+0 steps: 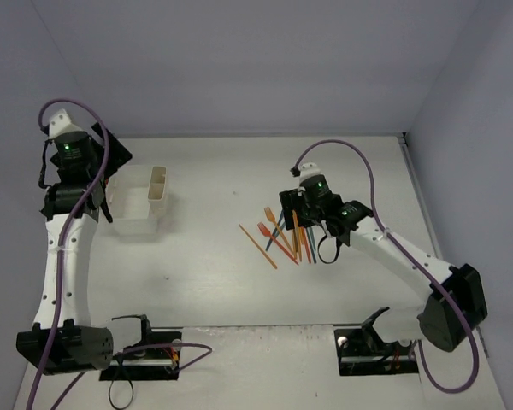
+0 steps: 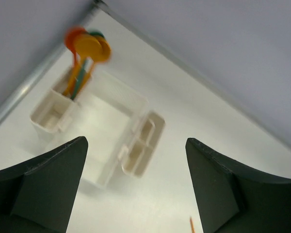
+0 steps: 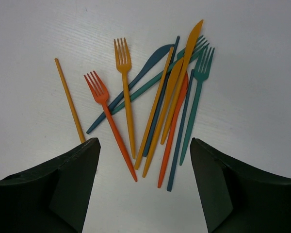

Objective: Sort the eating utensils into containers

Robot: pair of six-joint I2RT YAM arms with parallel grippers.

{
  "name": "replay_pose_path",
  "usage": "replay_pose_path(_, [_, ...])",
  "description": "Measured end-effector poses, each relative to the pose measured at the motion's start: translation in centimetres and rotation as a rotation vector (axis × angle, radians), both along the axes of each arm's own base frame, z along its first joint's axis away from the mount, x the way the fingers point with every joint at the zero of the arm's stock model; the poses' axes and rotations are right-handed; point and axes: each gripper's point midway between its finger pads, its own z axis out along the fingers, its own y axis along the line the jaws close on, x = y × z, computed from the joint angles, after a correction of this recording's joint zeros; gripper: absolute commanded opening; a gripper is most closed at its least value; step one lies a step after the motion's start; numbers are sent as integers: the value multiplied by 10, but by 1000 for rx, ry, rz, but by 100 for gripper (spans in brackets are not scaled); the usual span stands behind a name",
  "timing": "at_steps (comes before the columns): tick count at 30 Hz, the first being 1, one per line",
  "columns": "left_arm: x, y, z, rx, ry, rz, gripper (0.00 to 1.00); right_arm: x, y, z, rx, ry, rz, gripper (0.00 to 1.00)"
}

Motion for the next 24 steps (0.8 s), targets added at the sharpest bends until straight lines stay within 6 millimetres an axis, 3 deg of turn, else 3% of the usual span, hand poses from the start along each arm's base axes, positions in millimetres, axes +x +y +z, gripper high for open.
replay_pose_path(5, [-39,-59,-41,-4,104,-227,80,-4,8,-35,-22,111,13,46])
replay_pose_path(10, [-79,-84,-92,-40,252,-342,80,-9,13,-70,-69,204,48,38])
replay_pose_path(18, [-98,-102,-92,-23,262,-448,80,-28,33,-116,-147,317,150,36])
replay_pose_path(24, [-98,-110,-91,-8,270,-496,80,-30,43,-133,-185,342,199,36])
